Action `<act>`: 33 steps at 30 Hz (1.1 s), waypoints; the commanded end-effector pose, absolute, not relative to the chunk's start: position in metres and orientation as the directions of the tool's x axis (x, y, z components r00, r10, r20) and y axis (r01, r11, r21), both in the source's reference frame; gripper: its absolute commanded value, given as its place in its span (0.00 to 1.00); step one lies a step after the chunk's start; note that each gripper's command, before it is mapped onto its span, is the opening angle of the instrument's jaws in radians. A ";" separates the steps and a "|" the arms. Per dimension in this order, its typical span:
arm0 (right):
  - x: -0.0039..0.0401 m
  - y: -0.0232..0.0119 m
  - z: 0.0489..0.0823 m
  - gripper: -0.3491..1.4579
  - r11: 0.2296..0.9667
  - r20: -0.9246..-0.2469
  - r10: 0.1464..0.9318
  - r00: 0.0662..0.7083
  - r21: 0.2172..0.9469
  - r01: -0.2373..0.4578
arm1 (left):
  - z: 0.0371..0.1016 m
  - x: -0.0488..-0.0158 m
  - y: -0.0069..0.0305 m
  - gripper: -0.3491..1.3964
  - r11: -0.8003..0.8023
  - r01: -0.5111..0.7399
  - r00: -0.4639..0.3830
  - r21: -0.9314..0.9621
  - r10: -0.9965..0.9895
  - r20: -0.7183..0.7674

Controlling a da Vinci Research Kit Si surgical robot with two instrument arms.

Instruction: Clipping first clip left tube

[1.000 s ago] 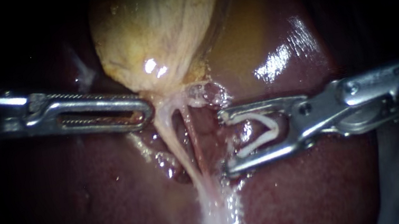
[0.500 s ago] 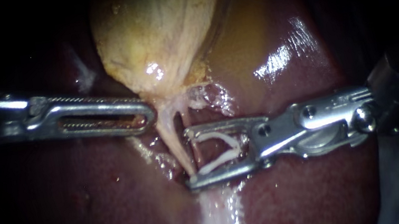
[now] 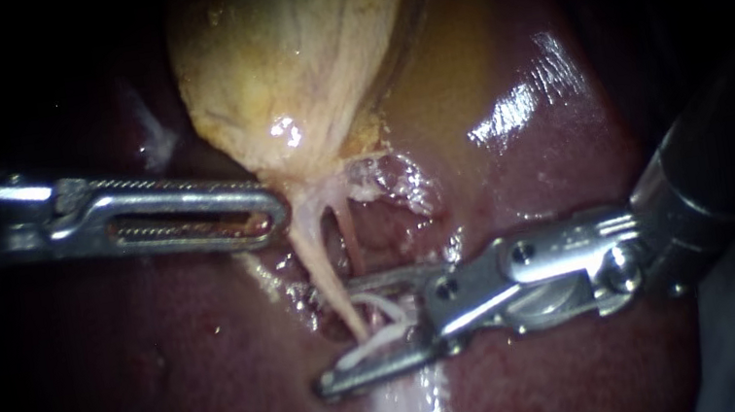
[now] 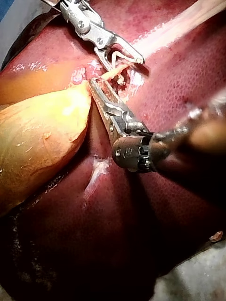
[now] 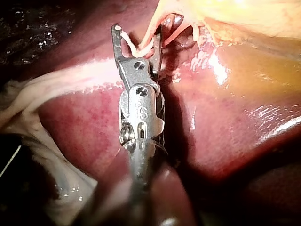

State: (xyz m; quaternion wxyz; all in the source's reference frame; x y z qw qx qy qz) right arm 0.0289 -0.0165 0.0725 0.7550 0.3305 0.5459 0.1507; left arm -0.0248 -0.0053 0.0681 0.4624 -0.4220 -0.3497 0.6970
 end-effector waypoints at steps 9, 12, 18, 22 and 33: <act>0.0292 -0.0177 0.0734 0.46 0.706 -0.701 0.611 0.369 0.693 0.146 | 0.0682 -0.0249 -0.0053 0.00 -0.328 -0.350 -0.216 -0.878 0.940 -0.265; 0.0292 -0.0175 0.0733 0.45 0.702 -0.696 0.615 0.370 0.697 0.146 | 0.0682 -0.0249 -0.0053 0.00 -0.328 -0.350 -0.216 -0.878 0.940 -0.265; 0.0290 -0.0170 0.0732 0.39 0.692 -0.686 0.626 0.371 0.708 0.143 | 0.0682 -0.0249 -0.0053 0.00 -0.328 -0.350 -0.216 -0.878 0.940 -0.265; 0.0289 -0.0168 0.0734 0.33 0.692 -0.686 0.626 0.371 0.708 0.143 | 0.0682 -0.0249 -0.0053 0.00 -0.328 -0.350 -0.216 -0.878 0.940 -0.265; 0.0282 -0.0162 0.0740 0.02 0.663 -0.654 0.652 0.384 0.737 0.131 | 0.0682 -0.0249 -0.0052 0.00 -0.328 -0.349 -0.216 -0.878 0.940 -0.265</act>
